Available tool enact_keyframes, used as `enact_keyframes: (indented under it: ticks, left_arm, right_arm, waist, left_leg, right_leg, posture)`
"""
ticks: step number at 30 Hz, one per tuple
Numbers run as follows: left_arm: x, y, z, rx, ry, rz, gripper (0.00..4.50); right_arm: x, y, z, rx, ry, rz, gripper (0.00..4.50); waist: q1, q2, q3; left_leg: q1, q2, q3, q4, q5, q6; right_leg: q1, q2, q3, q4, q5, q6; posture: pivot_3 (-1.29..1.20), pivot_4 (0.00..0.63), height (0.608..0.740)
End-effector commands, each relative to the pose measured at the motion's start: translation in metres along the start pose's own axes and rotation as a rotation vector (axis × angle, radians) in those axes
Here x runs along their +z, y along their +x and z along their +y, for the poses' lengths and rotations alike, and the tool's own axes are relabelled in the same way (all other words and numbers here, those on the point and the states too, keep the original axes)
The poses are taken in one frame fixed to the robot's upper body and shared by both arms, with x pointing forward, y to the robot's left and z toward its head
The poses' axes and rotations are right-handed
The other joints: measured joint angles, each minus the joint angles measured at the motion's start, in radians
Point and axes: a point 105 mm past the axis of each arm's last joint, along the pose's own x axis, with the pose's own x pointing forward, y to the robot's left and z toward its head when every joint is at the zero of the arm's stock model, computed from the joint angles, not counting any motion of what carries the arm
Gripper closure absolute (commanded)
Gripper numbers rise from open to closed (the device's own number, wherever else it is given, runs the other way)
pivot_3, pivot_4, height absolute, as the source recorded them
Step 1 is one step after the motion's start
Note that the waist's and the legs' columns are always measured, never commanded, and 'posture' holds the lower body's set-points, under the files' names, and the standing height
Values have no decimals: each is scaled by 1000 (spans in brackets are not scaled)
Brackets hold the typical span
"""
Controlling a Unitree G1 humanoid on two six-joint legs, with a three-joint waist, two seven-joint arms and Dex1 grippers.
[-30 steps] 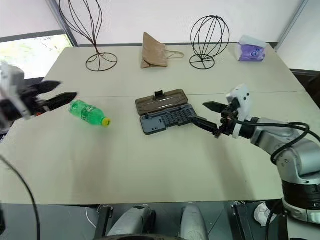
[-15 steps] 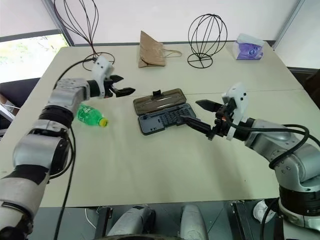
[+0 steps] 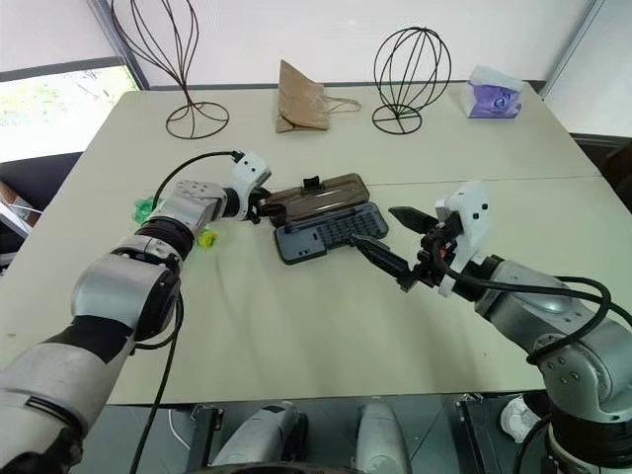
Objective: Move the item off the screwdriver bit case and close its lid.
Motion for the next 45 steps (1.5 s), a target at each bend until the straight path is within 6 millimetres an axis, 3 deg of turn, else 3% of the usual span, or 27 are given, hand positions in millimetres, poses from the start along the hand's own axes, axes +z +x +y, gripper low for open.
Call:
enact_keyframes:
  ticks: [1, 2, 8, 11, 16, 21, 24, 26, 29, 32, 37, 45]
  left_arm:
    - [-14, -1, -1, -16, 7, 70, 4000]
    - [-15, -1, -2, -22, 8, 75, 4473]
    - [-19, -2, -14, -146, 149, 107, 4473]
    - [5, -5, -31, -291, 272, -15, 4473]
    - [22, -14, -52, -469, 434, -100, 4473]
    - [22, -21, -63, -567, 601, -126, 4473]
    - [11, -25, -63, -585, 735, -91, 4473]
    - [19, -19, -52, -471, 688, -99, 4473]
    - [57, -15, -28, -274, 329, -235, 4473]
    - [65, -21, -12, -204, 199, -253, 3583]
    - [42, -15, -4, -135, 239, -129, 1020]
    - [18, -3, -18, -170, 235, -28, 1020]
  right_arm:
    - [11, -7, 4, -12, -28, -46, 0]
    - [11, -8, 4, -14, -26, -45, 0]
    - [7, -14, 2, 1, -21, -13, 0]
    - [7, -28, -6, 7, -33, 40, 0]
    - [7, -46, -22, -29, -54, 103, 0]
    - [6, -53, -31, -41, -54, 121, 0]
    - [4, -54, -33, -42, -51, 128, 0]
    - [3, -53, -34, -42, -50, 128, 0]
    - [0, -51, -34, -43, -48, 125, 0]
    - [-4, -49, -32, -40, -46, 125, 0]
    - [-4, -46, -30, -29, -43, 114, 0]
    - [7, -47, -24, 0, -61, 96, 0]
  waist:
    - [0, 0, 0]
    - [0, 0, 0]
    - [4, 0, -1]
    - [6, 0, -1]
    - [15, -1, -1]
    - [3, -2, -1]
    - [-3, -2, -1]
    - [0, -2, -1]
    - [6, -2, 0]
    - [3, -4, 1]
    - [0, -3, 0]
    - [4, -3, 0]
  left_leg:
    - [0, 0, 0, 0, 0, 0]
    - [0, 0, 0, 0, 0, 0]
    - [1, -1, 0, 1, 0, 0]
    - [1, -1, 0, 0, 0, 1]
    - [0, -2, -1, 1, -1, 2]
    - [0, -2, -1, 1, -1, 2]
    - [0, -1, 0, 0, -1, 2]
    - [0, -1, 0, 0, -1, 2]
    - [0, -1, 0, 1, -1, 2]
    - [-1, -2, -2, 3, -1, 2]
    - [0, -1, -1, 2, -1, 2]
    - [0, -2, -1, 2, -1, 2]
  right_leg:
    - [0, 0, 0, 0, 0, 0]
    - [0, 0, 0, 1, 0, 0]
    - [2, -1, 0, 1, 0, 0]
    - [1, -1, 0, 1, 0, 0]
    - [3, -2, -2, 0, 0, 0]
    - [3, -2, -2, 0, 0, 0]
    - [2, -2, -2, 0, 0, 0]
    - [2, -2, -2, 0, 0, 0]
    - [2, -2, -1, 1, 0, 0]
    - [2, -2, -2, 2, 0, 1]
    - [2, -2, -2, 2, 0, 1]
    - [2, -2, -2, 2, 0, 1]
  posture:
    - [0, 150, 740]
    - [0, 150, 740]
    - [0, 150, 740]
    - [0, 150, 740]
    - [0, 150, 740]
    - [0, 150, 740]
    - [0, 150, 740]
    - [0, 150, 740]
    - [0, 150, 740]
    - [0, 150, 740]
    - [0, 150, 740]
    - [0, 150, 740]
